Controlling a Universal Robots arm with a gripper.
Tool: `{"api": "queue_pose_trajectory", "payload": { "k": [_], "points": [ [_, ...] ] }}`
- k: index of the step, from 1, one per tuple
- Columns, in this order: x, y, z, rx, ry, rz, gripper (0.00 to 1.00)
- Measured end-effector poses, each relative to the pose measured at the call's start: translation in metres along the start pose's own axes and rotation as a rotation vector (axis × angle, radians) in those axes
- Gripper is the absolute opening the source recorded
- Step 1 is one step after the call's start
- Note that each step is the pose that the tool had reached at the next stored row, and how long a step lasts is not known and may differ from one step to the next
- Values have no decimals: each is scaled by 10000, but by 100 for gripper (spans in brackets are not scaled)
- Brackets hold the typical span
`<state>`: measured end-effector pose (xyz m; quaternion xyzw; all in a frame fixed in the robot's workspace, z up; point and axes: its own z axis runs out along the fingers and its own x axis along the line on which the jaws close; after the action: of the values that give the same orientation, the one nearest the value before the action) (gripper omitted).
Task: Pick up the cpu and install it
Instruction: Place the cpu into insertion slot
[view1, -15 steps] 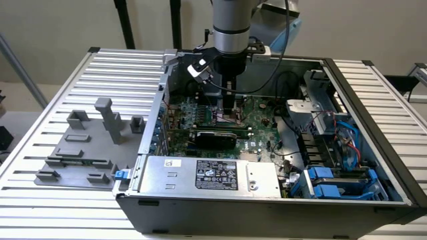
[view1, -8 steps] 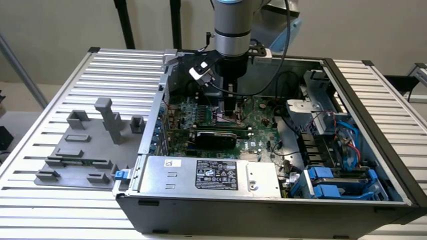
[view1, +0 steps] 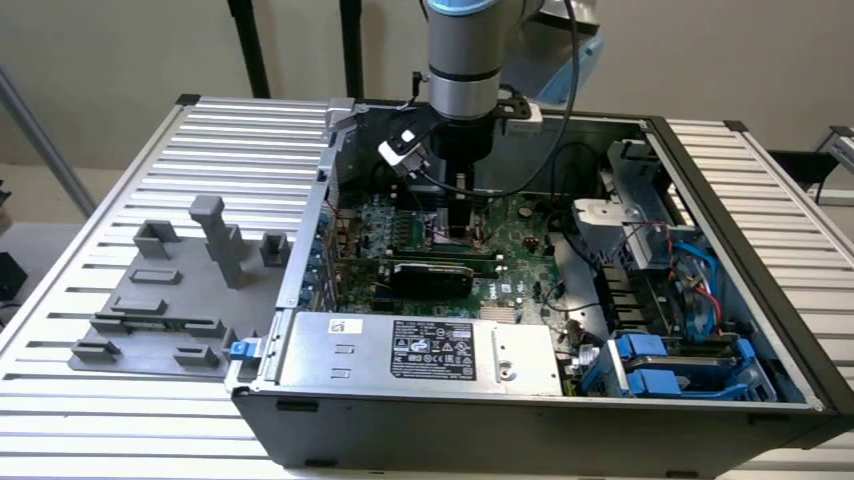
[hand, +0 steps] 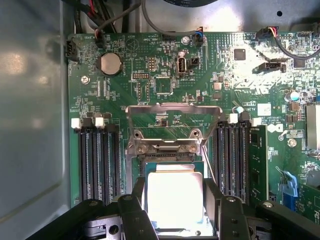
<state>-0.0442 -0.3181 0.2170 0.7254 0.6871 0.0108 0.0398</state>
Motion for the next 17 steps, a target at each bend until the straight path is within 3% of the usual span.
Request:
{"api": "queue_pose_trajectory", "payload": {
  "k": [4, 11, 17],
  "points": [
    [5, -5, 41, -4, -74, -15, 55],
    [29, -15, 78, -8, -102, -39, 55],
    [74, -22, 136, -12, -164, -44, 55]
  ]
}}
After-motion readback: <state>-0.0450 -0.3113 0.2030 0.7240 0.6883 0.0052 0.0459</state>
